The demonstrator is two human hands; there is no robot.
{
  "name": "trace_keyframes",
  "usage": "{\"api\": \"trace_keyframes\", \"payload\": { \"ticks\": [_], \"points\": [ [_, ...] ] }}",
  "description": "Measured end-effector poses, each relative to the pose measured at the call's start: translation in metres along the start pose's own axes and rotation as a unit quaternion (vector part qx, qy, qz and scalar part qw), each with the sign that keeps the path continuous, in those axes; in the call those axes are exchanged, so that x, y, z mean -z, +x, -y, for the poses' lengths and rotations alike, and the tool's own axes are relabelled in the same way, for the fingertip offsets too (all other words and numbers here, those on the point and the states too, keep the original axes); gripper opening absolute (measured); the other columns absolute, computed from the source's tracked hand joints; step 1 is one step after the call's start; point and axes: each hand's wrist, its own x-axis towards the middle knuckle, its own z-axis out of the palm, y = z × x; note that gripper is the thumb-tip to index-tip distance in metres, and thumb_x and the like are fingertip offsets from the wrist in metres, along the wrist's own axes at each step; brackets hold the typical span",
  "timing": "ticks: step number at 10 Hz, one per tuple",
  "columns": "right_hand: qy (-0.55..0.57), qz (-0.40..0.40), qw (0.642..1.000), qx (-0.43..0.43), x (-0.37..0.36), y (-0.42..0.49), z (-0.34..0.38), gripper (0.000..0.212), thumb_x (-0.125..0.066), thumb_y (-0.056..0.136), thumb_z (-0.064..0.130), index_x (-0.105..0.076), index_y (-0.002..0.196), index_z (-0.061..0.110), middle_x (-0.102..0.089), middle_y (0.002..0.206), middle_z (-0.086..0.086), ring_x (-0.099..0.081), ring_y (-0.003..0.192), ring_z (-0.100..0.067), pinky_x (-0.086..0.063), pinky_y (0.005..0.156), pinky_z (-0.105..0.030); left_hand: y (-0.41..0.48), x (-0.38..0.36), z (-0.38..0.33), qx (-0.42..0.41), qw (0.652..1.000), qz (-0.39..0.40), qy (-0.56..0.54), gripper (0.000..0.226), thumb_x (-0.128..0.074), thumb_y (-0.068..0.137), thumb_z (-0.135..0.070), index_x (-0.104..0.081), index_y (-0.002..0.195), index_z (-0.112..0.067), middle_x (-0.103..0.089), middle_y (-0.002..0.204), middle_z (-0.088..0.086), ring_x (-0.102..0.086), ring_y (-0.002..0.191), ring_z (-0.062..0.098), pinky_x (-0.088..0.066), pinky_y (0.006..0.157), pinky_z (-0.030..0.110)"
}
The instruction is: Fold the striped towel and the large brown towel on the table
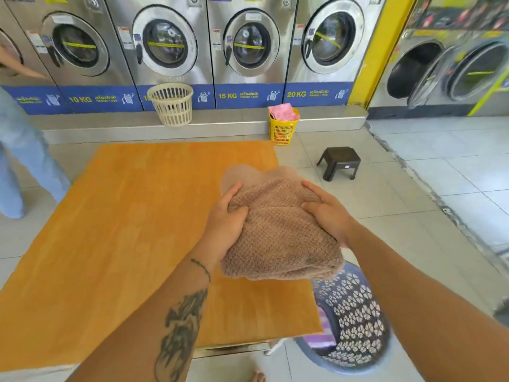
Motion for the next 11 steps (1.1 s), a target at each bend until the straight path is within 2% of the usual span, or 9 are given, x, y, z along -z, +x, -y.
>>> {"api": "trace_keyframes", "payload": {
  "ticks": [2,3,4,5,6,8,9,10,11],
  "points": [
    [-0.043,-0.038,0.997,-0.058,0.090,-0.034,-0.066,0.059,-0.055,0.094,0.013,-0.043,0.145,0.040,-0.043,0.150,0.000,-0.043,0.133,-0.022,-0.033,0.110,-0.033,-0.008,-0.115,0.019,-0.020,0.997,0.068,0.031,0.059,-0.051,0.098,-0.016,-0.040,0.143,-0.053,-0.049,0.138,-0.010,-0.066,0.089,0.011,-0.057,0.075,0.031],
    [-0.053,-0.027,0.994,-0.096,0.131,-0.033,-0.131,0.063,-0.053,0.093,0.008,-0.041,0.148,0.036,-0.039,0.154,-0.001,-0.039,0.137,-0.022,-0.029,0.109,-0.033,-0.004,-0.188,0.040,0.002,0.993,0.101,0.058,0.060,-0.049,0.100,-0.014,-0.036,0.147,-0.049,-0.046,0.121,-0.021,-0.060,0.072,-0.003,-0.058,0.072,0.028],
    [-0.069,0.002,0.988,-0.135,0.151,-0.021,-0.185,0.065,-0.053,0.092,0.007,-0.039,0.149,0.035,-0.038,0.156,-0.001,-0.037,0.140,-0.022,-0.028,0.111,-0.034,-0.001,-0.238,0.064,0.039,0.989,0.105,0.095,0.060,-0.048,0.100,-0.013,-0.036,0.147,-0.047,-0.045,0.089,-0.025,-0.058,0.074,0.009,-0.057,0.073,0.033],
    [-0.086,0.078,0.973,-0.201,0.158,0.009,-0.282,0.065,-0.053,0.093,0.011,-0.037,0.149,0.037,-0.037,0.156,-0.002,-0.038,0.139,-0.023,-0.032,0.112,-0.035,0.012,-0.304,0.134,0.113,0.981,0.074,0.137,0.061,-0.047,0.098,-0.011,-0.035,0.150,-0.040,-0.043,0.083,-0.024,-0.045,0.064,0.000,-0.044,0.053,0.006],
    [-0.093,0.121,0.958,-0.245,0.146,0.030,-0.346,0.061,-0.053,0.095,0.015,-0.037,0.149,0.038,-0.038,0.154,-0.005,-0.041,0.135,-0.026,-0.037,0.105,-0.034,0.026,-0.332,0.194,0.172,0.973,0.041,0.145,0.058,-0.048,0.096,-0.011,-0.039,0.149,-0.034,-0.047,0.095,-0.020,-0.041,0.065,-0.004,-0.040,0.051,0.002],
    [-0.091,0.171,0.937,-0.291,0.102,0.071,-0.478,0.053,-0.048,0.097,0.011,-0.042,0.145,0.034,-0.047,0.141,-0.007,-0.048,0.116,-0.024,-0.038,0.092,-0.028,0.064,-0.367,0.327,0.275,0.947,0.006,0.166,0.054,-0.050,0.098,-0.016,-0.039,0.149,-0.029,-0.047,0.081,-0.015,-0.046,0.063,0.002,-0.039,0.042,0.004],
    [-0.081,0.159,0.937,-0.300,0.083,0.086,-0.529,0.052,-0.048,0.098,0.014,-0.042,0.143,0.038,-0.048,0.140,-0.011,-0.049,0.116,-0.028,-0.042,0.100,-0.037,0.083,-0.376,0.376,0.283,0.944,0.027,0.165,0.056,-0.049,0.098,-0.020,-0.035,0.152,-0.031,-0.052,0.085,-0.011,-0.054,0.068,0.012,-0.044,0.050,0.016],
    [-0.102,0.169,0.930,-0.311,0.076,0.088,-0.549,0.052,-0.049,0.099,0.019,-0.037,0.148,0.030,-0.044,0.148,-0.013,-0.046,0.129,-0.034,-0.038,0.108,-0.044,0.090,-0.378,0.396,0.288,0.936,0.051,0.197,0.058,-0.048,0.098,-0.018,-0.033,0.153,-0.029,-0.055,0.096,-0.009,-0.051,0.067,0.007,-0.042,0.047,0.014],
    [-0.167,0.212,0.907,-0.323,0.078,0.078,-0.555,0.034,-0.043,0.101,0.012,-0.049,0.134,0.009,-0.059,0.123,-0.016,-0.060,0.108,-0.031,-0.052,0.088,-0.039,0.084,-0.378,0.408,0.296,0.920,0.078,0.245,0.054,-0.051,0.093,-0.012,-0.045,0.146,-0.019,-0.062,0.119,0.007,-0.059,0.069,0.014,-0.046,0.050,0.023]
  ]
}}
